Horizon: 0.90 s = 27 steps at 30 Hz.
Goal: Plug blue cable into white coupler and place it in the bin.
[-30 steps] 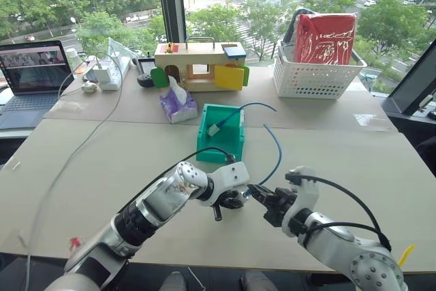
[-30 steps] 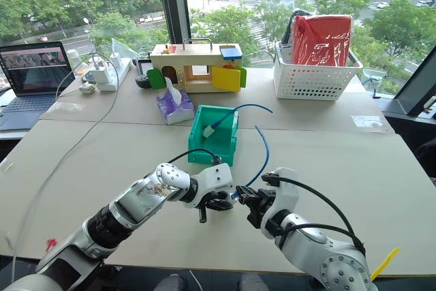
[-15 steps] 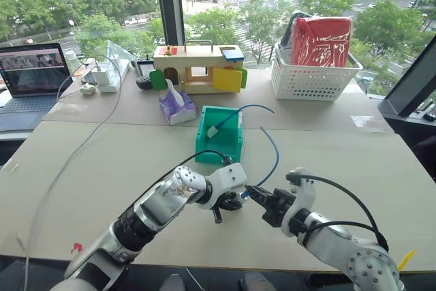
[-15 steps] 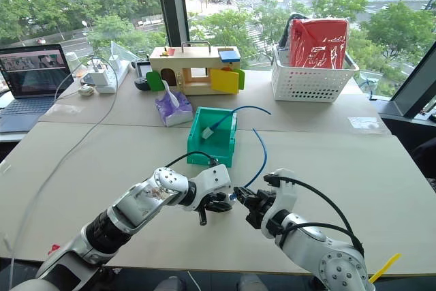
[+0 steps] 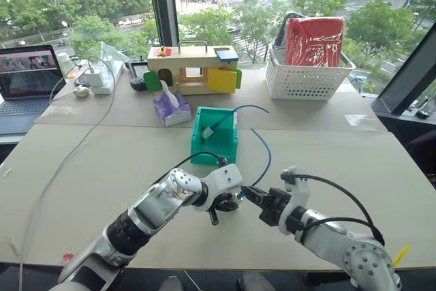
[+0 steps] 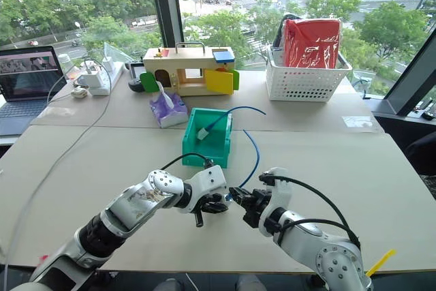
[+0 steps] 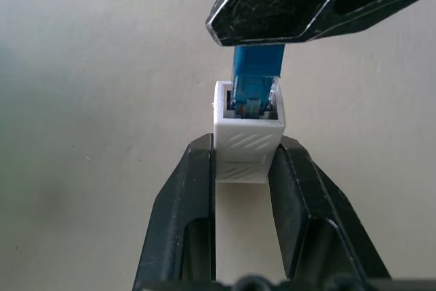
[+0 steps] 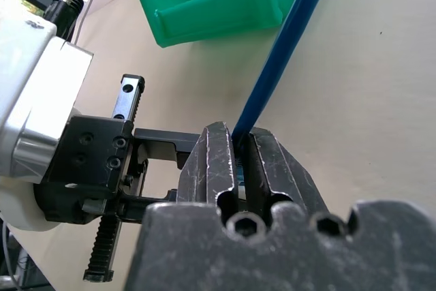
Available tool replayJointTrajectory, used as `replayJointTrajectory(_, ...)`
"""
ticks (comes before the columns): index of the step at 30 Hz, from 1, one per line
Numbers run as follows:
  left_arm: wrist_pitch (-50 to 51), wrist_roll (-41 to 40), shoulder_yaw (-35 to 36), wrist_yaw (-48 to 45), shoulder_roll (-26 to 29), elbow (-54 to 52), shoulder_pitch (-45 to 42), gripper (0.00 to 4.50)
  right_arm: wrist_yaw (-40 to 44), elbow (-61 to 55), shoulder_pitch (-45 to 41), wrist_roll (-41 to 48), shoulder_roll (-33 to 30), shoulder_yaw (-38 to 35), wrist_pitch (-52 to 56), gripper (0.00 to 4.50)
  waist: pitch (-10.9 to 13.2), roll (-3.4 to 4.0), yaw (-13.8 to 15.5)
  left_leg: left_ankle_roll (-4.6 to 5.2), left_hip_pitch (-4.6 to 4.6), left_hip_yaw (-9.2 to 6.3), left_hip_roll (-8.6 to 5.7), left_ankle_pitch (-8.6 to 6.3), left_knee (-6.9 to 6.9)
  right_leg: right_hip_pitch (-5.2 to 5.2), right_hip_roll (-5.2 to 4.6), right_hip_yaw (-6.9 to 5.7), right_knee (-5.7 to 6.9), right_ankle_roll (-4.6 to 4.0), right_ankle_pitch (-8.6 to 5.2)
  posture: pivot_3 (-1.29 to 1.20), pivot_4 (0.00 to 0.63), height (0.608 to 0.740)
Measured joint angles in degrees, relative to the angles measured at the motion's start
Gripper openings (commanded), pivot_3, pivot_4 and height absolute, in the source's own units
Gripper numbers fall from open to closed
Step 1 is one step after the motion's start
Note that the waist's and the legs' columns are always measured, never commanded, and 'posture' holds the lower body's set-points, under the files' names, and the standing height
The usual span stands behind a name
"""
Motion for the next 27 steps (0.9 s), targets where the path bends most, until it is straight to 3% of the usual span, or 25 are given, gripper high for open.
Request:
replayJointTrajectory(8, -1.12, -0.71, 0.81, -0.01, -1.02, 1.78, 0.14, 0.62, 1.46, 0.2, -0.55, -0.39, 0.12, -0.98, 0.54, 0.0, -0.01, -0.02, 0.37, 0.0, 0.0, 0.01, -0.02, 0.0, 0.03, 0.03, -0.01, 0.02, -0.04, 0.01, 0.0, 0.0, 0.15, 0.74)
replayJointTrajectory(10, -1.66, -0.84, 0.84, -0.03, -1.5, 2.34, 0.14, 1.66, 1.43, 0.3, -0.42, 1.11, 0.29, -2.29, 0.55, 0.0, -0.01, -0.02, 0.8, 0.0, -0.06, 0.01, -0.03, 0.0, 0.05, 0.01, -0.01, 0.03, -0.07, 0.02, 0.01, 0.0, 0.15, 0.74)
replayJointTrajectory(18, -4.11, -3.01, 2.91, -0.18, -4.33, 6.13, 0.17, 4.42, -1.48, -0.39, 1.36, 5.57, -1.74, -5.78, 0.98, 0.0, 0.03, 0.0, 1.5, 0.0, -0.28, 0.02, -0.04, 0.0, 0.08, -0.13, -0.02, 0.04, -0.11, 0.05, 0.02, 0.0, 0.15, 0.74)
replayJointTrajectory(27, -11.61, -5.24, 3.04, -9.45, 3.73, 6.76, -0.03, 4.42, -1.84, -0.87, 3.36, 12.62, -8.27, -13.52, 0.58, 0.0, 0.23, 0.14, 1.51, 0.0, -0.46, 0.02, -0.04, 0.0, -0.05, -0.23, -0.03, 0.03, -0.22, 0.05, -0.04, 0.0, 0.15, 0.74)
